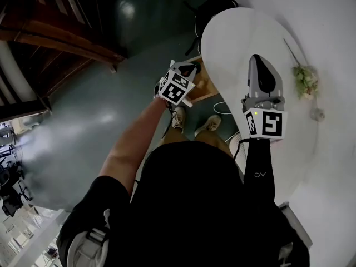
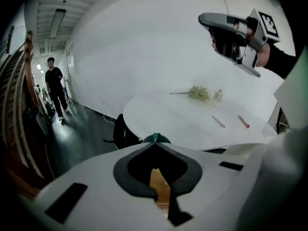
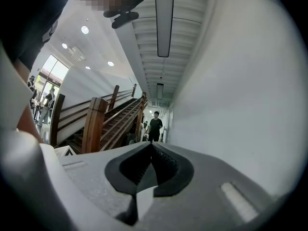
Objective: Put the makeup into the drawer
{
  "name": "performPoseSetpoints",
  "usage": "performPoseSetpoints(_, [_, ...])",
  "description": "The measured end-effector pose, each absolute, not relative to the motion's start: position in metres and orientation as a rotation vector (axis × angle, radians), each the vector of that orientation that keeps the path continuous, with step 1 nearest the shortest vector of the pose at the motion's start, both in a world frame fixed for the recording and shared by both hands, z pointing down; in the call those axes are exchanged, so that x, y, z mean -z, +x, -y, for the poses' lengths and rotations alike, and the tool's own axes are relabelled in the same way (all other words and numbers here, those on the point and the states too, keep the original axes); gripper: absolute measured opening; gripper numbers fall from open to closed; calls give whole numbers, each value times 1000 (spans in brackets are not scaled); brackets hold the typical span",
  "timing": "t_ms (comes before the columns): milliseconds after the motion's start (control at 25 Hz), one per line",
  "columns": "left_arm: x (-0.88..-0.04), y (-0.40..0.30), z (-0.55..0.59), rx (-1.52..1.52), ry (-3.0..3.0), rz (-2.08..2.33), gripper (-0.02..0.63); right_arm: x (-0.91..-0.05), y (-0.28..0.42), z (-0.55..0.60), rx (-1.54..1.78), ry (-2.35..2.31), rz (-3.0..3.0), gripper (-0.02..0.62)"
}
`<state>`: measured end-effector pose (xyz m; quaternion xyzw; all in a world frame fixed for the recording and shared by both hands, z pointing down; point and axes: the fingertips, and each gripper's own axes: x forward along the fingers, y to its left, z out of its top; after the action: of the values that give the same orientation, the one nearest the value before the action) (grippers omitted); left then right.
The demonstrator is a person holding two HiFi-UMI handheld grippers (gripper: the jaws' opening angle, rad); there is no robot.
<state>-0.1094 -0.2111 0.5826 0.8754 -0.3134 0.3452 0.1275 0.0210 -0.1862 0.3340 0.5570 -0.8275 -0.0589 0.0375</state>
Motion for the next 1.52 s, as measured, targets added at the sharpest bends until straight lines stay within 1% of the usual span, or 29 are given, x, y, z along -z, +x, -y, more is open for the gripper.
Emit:
performPoseSetpoints(240, [-649,-127,200,-1217,2382,856,9,-341,32,184,150,1752,2505,5])
performPoseSetpoints(480, [-662,-132,197,-1277,2370,838,12,-340,36,184,150,1775,2495,5])
performPoseSetpoints(520, [-662,-131,197,-1275,2376,826,51,-339,37,184,150,1777,2494,5])
performPoseSetpoints(560, [-662,-130,196,-1277,2377,816,188,-339,37,185,149,1778,2495,5])
performPoseSetpoints(1000, [-676,-145,187,-1315,2328,803,195,-340,34,187,153,1768,2505,5])
performPoseSetpoints(1200, [-633,-132,202,-1216,2455,858,195,-338,32,188,155,1778,2510,5])
performPoseSetpoints(1520, [-478,-96,237,-846,2792,1026,195,-320,30,189,194,1820,2516,5])
